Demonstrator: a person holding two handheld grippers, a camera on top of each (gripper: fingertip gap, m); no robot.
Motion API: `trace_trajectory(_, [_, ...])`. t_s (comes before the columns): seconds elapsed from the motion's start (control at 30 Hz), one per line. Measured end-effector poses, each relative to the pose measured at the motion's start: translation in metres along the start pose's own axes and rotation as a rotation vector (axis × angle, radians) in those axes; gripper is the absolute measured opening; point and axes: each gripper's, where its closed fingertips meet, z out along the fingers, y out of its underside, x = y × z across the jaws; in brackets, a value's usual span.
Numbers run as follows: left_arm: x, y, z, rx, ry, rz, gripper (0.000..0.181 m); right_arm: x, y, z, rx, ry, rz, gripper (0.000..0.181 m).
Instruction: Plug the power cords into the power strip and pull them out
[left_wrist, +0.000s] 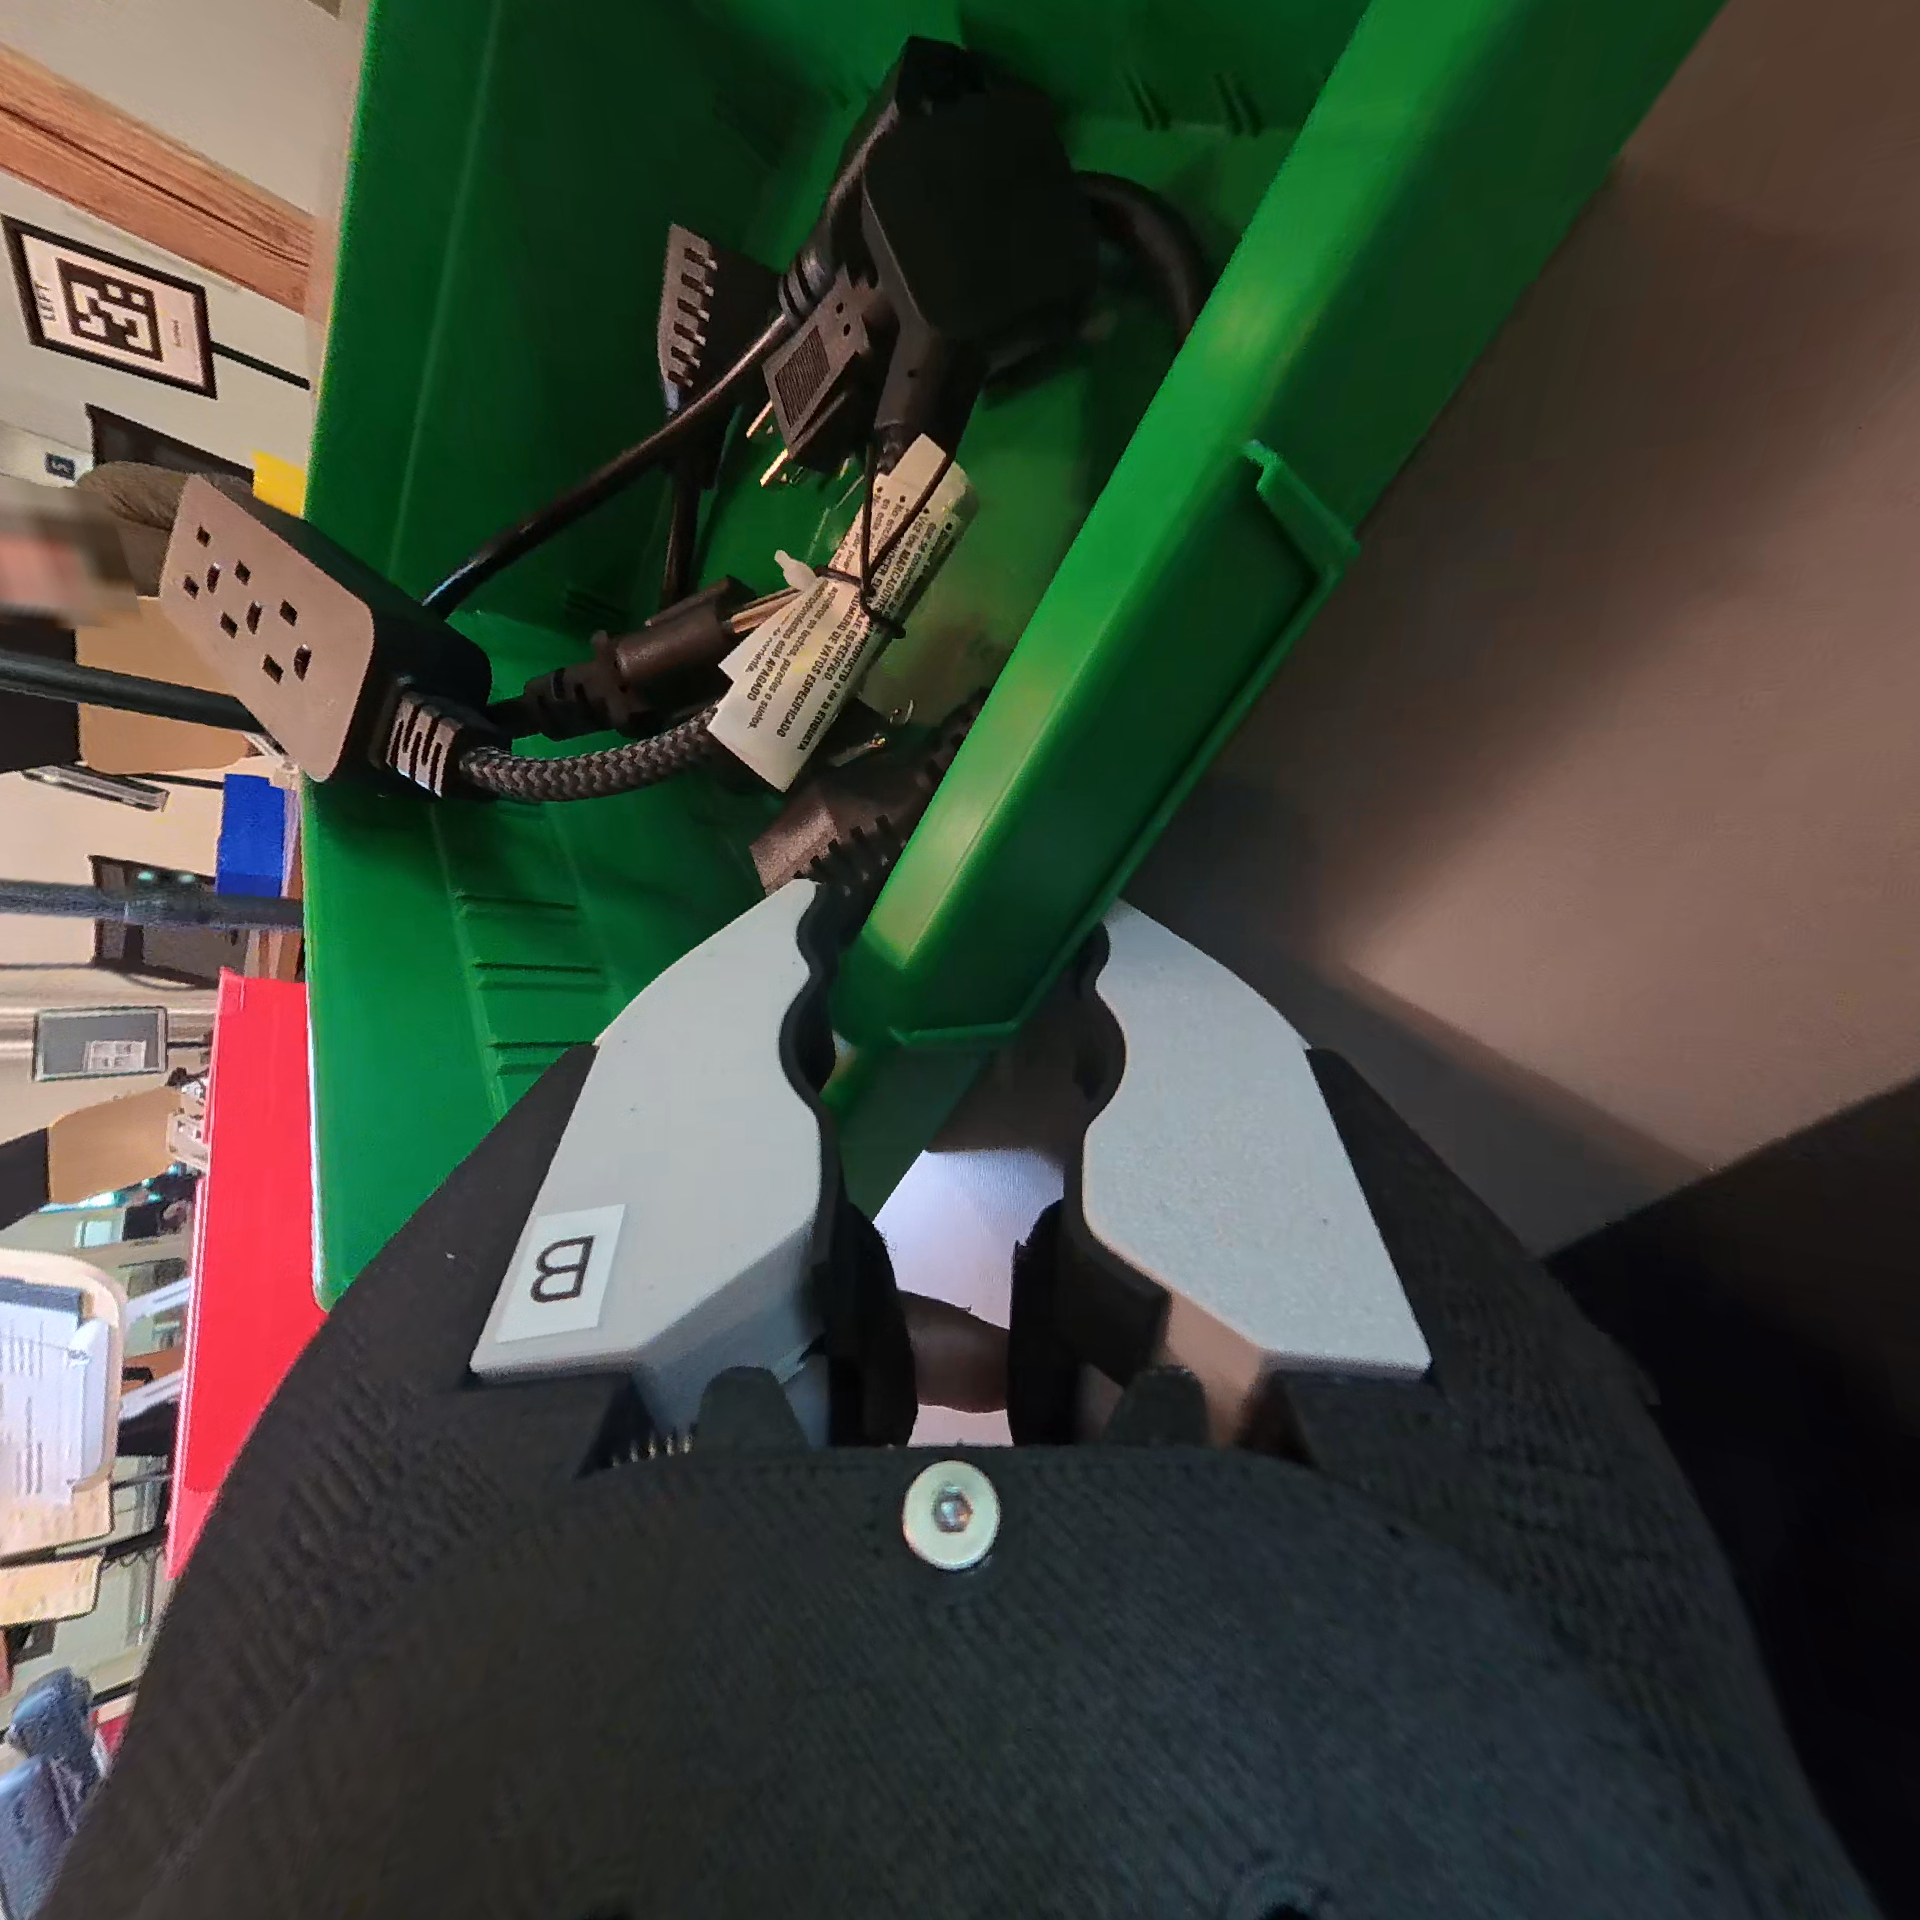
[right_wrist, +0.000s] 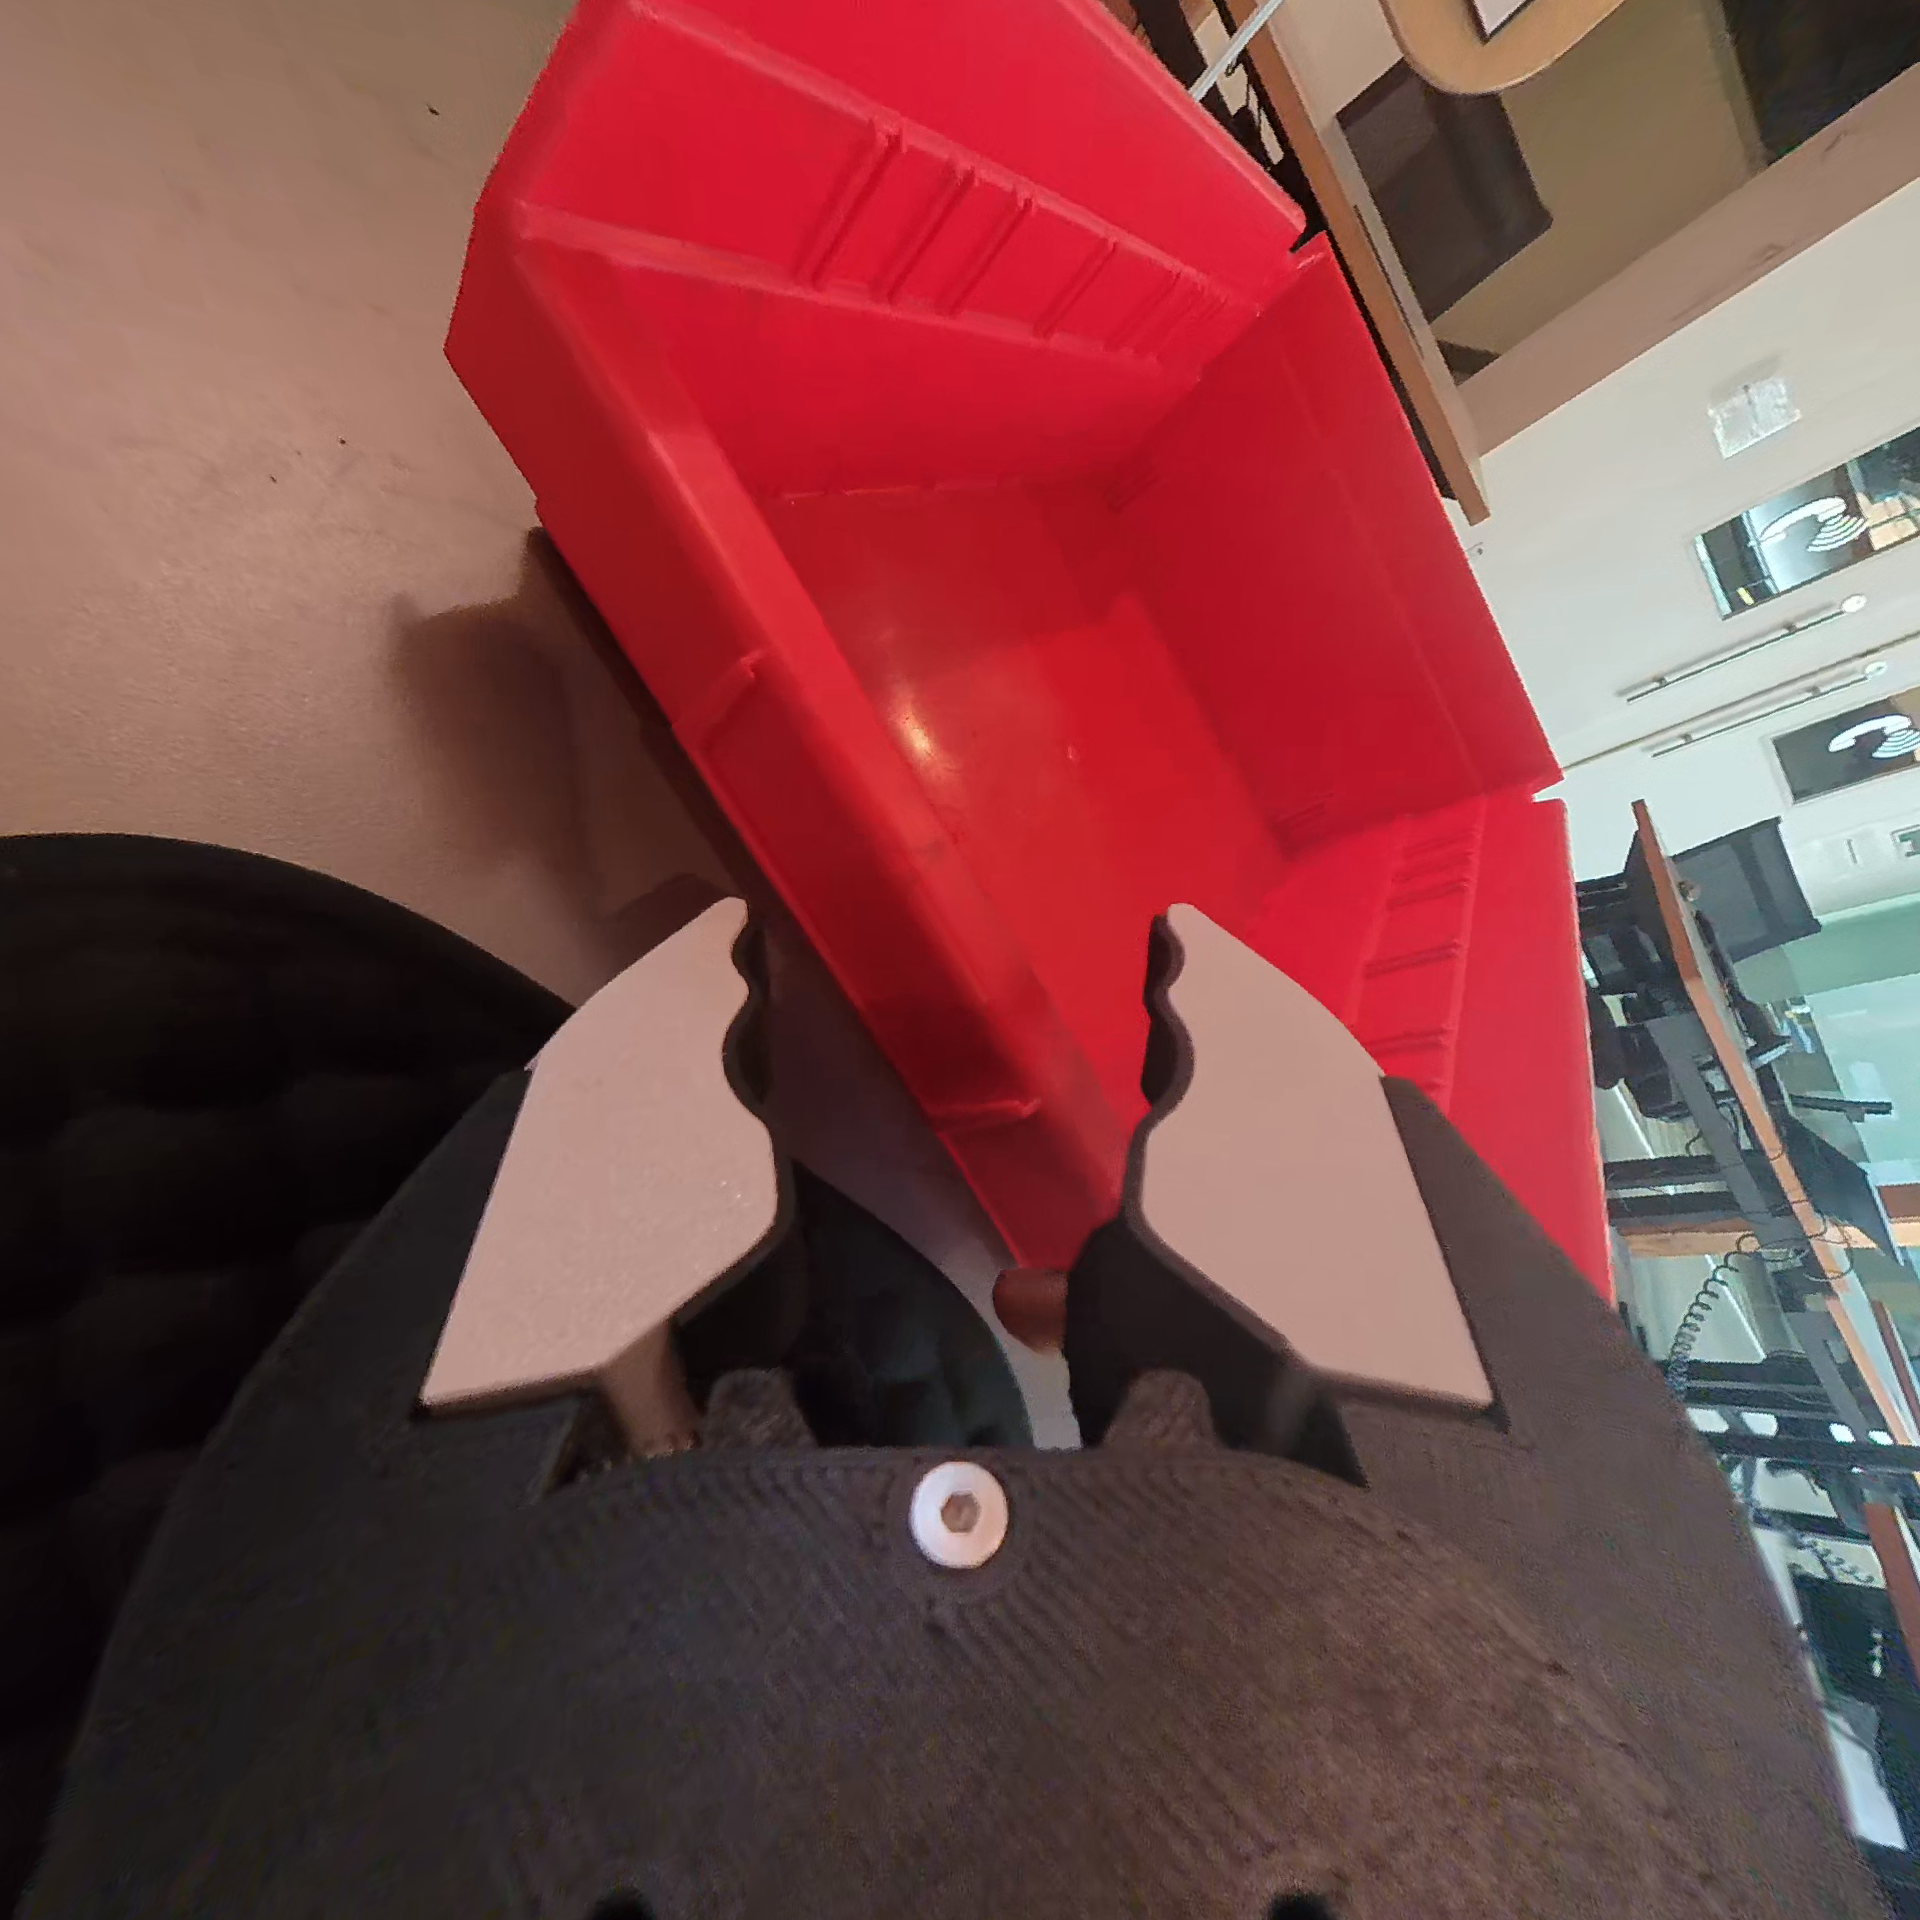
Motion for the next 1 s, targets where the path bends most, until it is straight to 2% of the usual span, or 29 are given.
trace_trajectory(0.13, [-0.001,0.008,-0.007,0.028,-0.002,-0.017,0.044,0.000,-0.004,0.001,0.019,-0.016,-0.061,0.074])
trace_trajectory(0.2, [-0.002,0.011,-0.008,0.027,0.005,-0.010,0.044,0.002,0.001,0.004,-0.032,-0.045,-0.088,0.076])
trace_trajectory(0.3, [-0.005,0.017,-0.008,0.010,0.012,0.012,0.044,0.008,0.011,0.010,-0.144,-0.068,-0.227,0.072])
trace_trajectory(0.4, [-0.008,0.022,-0.009,0.019,0.016,0.008,0.044,0.008,0.019,0.015,-0.233,-0.119,-0.352,0.063])
trace_trajectory(0.5, [-0.012,0.030,-0.009,0.005,0.015,0.002,0.045,0.011,0.031,0.017,-0.316,-0.124,-0.467,0.039])
trace_trajectory(0.53, [-0.014,0.033,-0.010,-0.001,0.014,0.000,0.045,0.014,0.035,0.019,-0.334,-0.109,-0.479,0.038])
trace_trajectory(1.0, [-0.024,0.087,-0.040,-0.110,-0.044,-0.073,0.045,0.031,0.062,0.007,-0.393,-0.097,-0.340,0.038])
